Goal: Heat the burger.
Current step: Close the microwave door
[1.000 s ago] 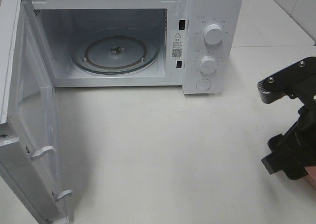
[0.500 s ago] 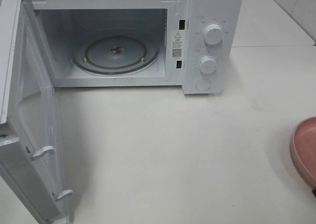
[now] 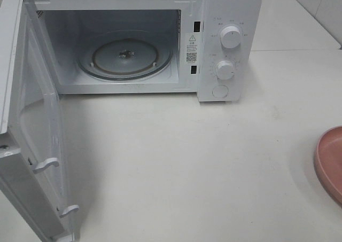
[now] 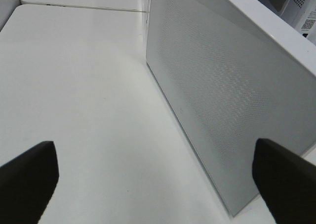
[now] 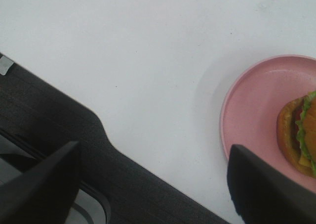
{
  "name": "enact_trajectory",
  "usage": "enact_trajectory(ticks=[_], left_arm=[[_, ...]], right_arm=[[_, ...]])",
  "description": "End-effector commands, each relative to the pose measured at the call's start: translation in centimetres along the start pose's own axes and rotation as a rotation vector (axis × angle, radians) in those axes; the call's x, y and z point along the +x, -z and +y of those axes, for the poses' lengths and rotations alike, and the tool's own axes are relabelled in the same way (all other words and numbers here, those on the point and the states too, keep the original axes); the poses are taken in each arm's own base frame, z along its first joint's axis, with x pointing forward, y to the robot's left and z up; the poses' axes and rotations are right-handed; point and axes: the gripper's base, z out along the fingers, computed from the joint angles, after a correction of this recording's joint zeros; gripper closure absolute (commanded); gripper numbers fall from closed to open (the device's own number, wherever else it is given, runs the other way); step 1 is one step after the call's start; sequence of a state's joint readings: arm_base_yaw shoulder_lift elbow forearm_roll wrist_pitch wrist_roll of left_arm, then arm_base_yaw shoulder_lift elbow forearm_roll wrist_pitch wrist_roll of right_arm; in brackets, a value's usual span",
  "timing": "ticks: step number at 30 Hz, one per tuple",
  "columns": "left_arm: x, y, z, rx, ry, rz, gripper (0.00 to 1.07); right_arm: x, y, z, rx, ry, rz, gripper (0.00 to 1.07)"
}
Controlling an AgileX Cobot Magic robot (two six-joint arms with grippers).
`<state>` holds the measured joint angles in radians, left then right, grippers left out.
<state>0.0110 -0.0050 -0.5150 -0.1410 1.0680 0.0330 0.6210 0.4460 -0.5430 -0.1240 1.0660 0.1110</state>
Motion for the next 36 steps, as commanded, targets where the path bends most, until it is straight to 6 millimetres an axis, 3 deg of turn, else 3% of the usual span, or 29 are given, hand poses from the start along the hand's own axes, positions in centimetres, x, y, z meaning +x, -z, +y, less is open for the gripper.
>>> enact_trajectory(ticks=[1, 5, 13, 23, 36], left_arm=[[0.1, 0.3, 0.0, 0.001, 0.002, -0.02, 0.07], [0.1, 0.3, 0.0, 0.001, 0.002, -0.02, 0.07], [0.1, 0.3, 0.0, 0.001, 0.002, -0.02, 0.07], [0.1, 0.3, 0.0, 0.001, 0.002, -0.02, 0.07], [0.1, 0.3, 0.0, 0.001, 0.002, -0.02, 0.07]], right_arm=[[0.5, 0.3, -0.3, 0.025, -0.039, -0.056, 0.31], [1.1, 0.3, -0.5, 0.056, -0.071, -0.12, 0.31], [3.4, 2.5, -0.5, 0.191, -0.242, -0.306, 0.31], [5.5, 4.0, 0.3, 0.301, -0.317, -0.471, 0.31], [5.5, 4.0, 0.3, 0.305, -0.328, -0.47, 0.31]])
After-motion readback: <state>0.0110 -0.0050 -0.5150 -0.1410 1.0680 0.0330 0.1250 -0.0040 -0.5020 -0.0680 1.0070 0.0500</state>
